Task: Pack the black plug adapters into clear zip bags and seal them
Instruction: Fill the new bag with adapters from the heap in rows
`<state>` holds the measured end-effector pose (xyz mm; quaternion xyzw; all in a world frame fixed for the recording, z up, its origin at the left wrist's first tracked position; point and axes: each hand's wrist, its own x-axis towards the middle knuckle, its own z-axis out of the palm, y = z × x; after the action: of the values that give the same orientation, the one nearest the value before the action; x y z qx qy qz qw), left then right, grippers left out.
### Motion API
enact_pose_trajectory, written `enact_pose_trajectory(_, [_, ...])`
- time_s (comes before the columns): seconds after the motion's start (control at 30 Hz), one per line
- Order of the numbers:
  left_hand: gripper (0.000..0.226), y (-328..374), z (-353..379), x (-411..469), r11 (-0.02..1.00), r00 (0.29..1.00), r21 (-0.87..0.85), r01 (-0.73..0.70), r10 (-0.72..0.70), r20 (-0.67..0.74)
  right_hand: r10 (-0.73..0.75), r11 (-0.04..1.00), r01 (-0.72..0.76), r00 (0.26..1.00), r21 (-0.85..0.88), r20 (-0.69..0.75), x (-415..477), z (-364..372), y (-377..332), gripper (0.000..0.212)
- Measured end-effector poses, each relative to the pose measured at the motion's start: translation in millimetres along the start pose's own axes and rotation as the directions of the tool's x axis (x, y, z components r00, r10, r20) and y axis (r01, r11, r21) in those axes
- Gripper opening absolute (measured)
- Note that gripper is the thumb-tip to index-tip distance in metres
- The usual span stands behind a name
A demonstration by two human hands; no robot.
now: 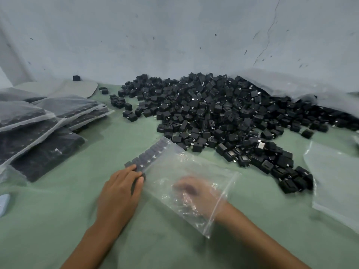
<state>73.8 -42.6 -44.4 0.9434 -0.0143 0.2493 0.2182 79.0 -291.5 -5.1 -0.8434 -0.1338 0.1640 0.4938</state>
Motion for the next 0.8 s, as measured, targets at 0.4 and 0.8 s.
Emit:
enact_pose_trajectory(0.4, [0.028,3,3,-2,0.999,0.999,0.006,0.045,-0.045,-0.007,0.017,0.943,-0.161,0.899,-0.293,-0.438,-9,-148,22,0.019])
enact_pose_trajectory(0.8, [0.039,4,0,-1,0.999,0.999,0.017,0.039,-0.039,-0.004,-0.001,0.720,-0.301,0.901,-0.625,-0.434,67,-121,44,0.048])
